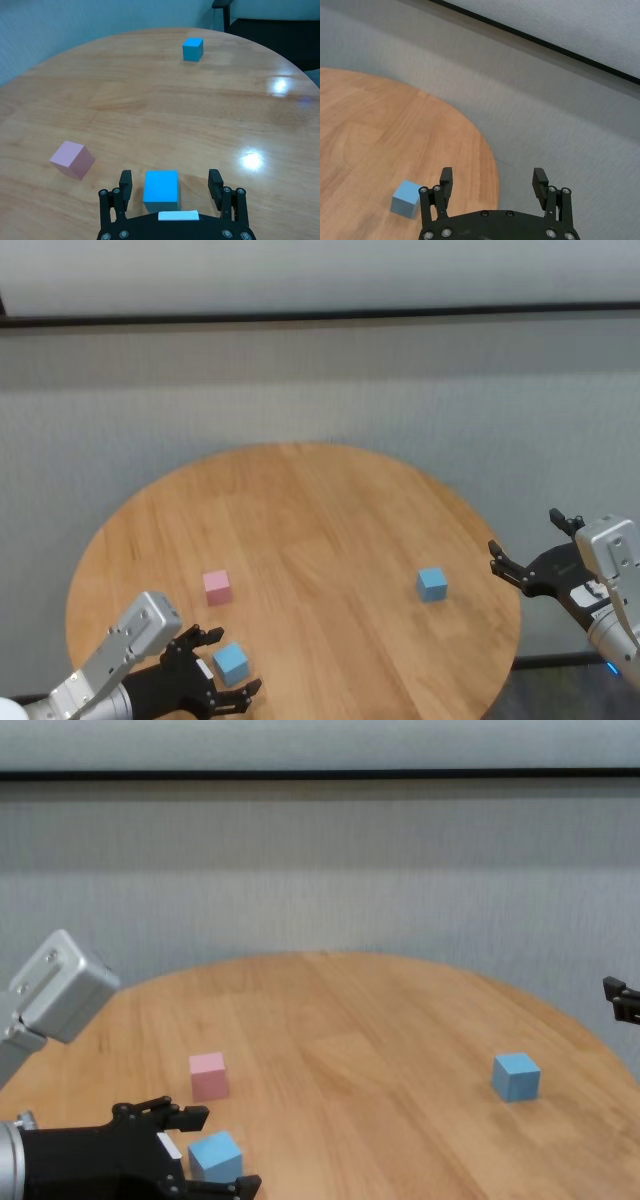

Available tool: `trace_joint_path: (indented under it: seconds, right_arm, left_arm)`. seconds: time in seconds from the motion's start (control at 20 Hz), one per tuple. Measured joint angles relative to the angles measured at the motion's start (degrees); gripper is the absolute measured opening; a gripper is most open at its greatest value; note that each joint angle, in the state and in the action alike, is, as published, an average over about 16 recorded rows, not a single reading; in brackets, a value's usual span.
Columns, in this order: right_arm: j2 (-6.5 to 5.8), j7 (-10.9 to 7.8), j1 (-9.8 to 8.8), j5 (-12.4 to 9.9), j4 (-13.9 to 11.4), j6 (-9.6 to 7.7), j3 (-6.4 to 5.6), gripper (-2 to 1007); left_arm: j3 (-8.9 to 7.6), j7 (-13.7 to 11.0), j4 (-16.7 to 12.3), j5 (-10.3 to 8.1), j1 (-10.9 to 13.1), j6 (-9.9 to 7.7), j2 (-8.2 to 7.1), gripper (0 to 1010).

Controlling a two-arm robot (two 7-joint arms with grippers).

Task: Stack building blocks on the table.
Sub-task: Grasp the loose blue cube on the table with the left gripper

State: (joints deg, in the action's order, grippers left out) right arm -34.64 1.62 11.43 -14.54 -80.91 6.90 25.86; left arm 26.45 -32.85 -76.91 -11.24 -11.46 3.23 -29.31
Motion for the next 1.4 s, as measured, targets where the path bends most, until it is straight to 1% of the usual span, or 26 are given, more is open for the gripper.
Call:
trace_joint_path:
  seconds: [1.1, 1.4]
  right_arm:
    - [0.0, 0.0, 0.0, 0.0, 0.0, 0.0, 0.0, 1005]
    - [0.0, 0.0, 0.0, 0.0, 0.0, 0.0, 0.0, 1005]
  left_arm:
    - [0.53, 0.0, 1.5, 0.13, -0.6, -0.19, 0.46, 997]
    - [0.55, 0.1, 1.7, 0.23, -0.7, -0.01, 0.56, 955]
